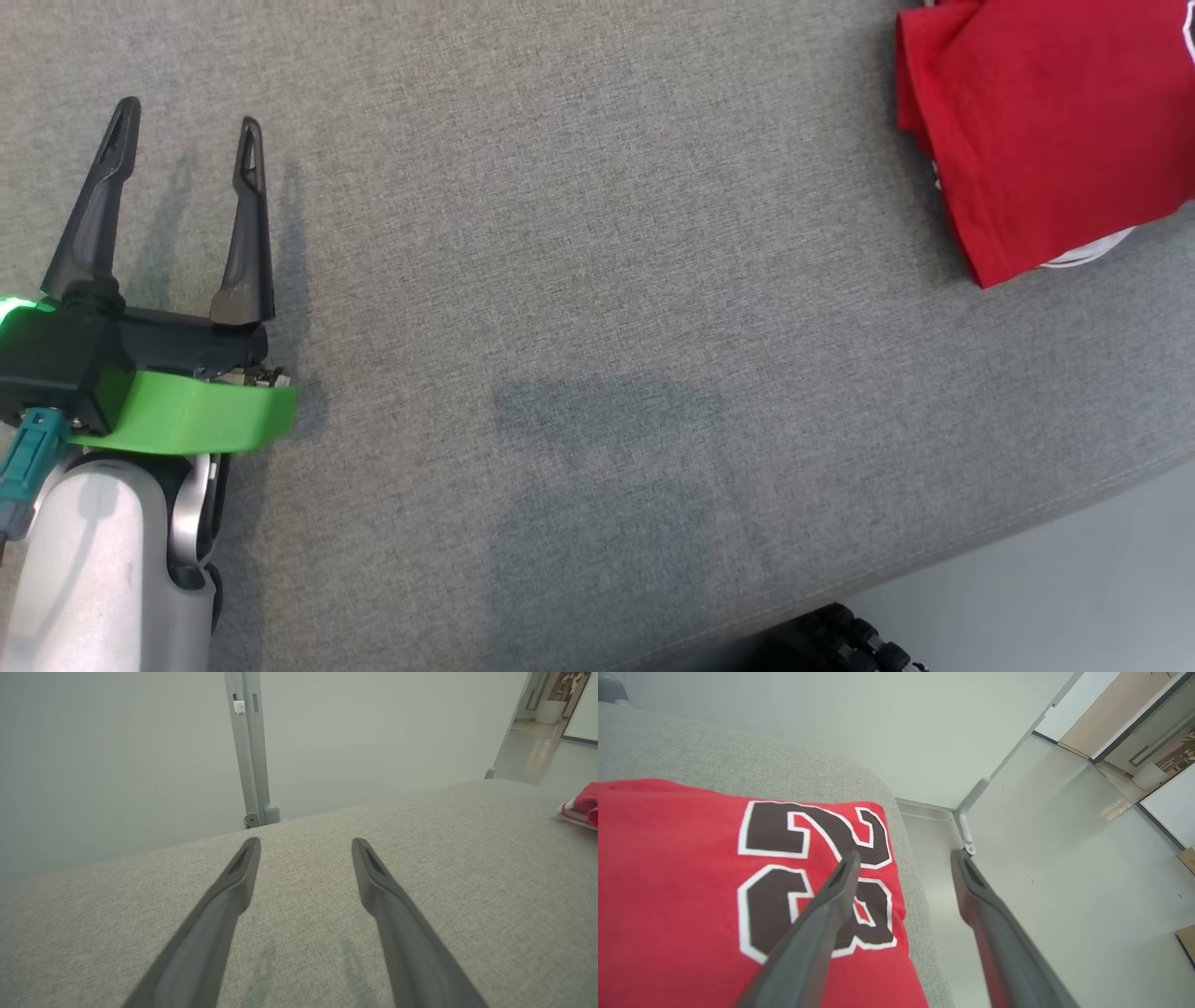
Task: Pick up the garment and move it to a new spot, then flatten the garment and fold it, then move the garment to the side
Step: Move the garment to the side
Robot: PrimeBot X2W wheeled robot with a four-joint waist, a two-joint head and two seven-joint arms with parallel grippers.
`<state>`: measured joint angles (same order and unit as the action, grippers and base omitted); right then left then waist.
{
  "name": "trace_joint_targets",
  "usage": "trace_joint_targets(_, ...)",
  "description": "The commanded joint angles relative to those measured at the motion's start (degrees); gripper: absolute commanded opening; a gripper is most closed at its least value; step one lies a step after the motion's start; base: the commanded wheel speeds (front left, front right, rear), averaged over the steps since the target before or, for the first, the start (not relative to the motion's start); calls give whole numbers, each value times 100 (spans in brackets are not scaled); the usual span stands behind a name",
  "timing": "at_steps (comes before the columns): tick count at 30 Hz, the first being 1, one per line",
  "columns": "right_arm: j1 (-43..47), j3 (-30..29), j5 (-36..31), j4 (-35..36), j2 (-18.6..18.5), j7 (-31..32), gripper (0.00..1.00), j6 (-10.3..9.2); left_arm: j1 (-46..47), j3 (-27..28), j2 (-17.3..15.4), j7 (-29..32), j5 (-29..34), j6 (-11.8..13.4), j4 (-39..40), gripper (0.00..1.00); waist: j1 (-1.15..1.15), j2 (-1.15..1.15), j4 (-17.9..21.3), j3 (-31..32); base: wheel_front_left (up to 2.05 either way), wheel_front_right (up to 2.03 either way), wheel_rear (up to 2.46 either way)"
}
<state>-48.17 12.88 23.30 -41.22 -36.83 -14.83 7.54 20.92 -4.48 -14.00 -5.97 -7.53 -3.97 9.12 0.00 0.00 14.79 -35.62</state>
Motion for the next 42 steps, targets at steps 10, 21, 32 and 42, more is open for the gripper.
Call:
trace_joint_targets(10, 1196, -1573, -493, 1998, 1413, -45, 100, -11, -284, 17, 125, -247, -219, 136, -311, 100, 0, 0, -11, 757, 0, 0, 0)
trace_joint_targets(21, 2611, -1327, -714, 3343, 2758, -46, 100, -10, -707, 81, 344, -494, -470, 304, -523, 100, 0, 0, -442, 1470, 0, 0, 0)
trace_joint_targets(32, 3043, -1014, -794, 3274, 2841, 6, 100, -10, -1157, 200, 463, -617, -565, 538, -799, 100, 0, 0, -949, 2148, 0, 0, 0)
trace_joint_targets(42, 3681, -969, -980, 3449, 2797, 345, 100, -10, -1719, 109, 481, -540, -626, 560, -961, 100, 0, 0, -1224, 2898, 0, 0, 0)
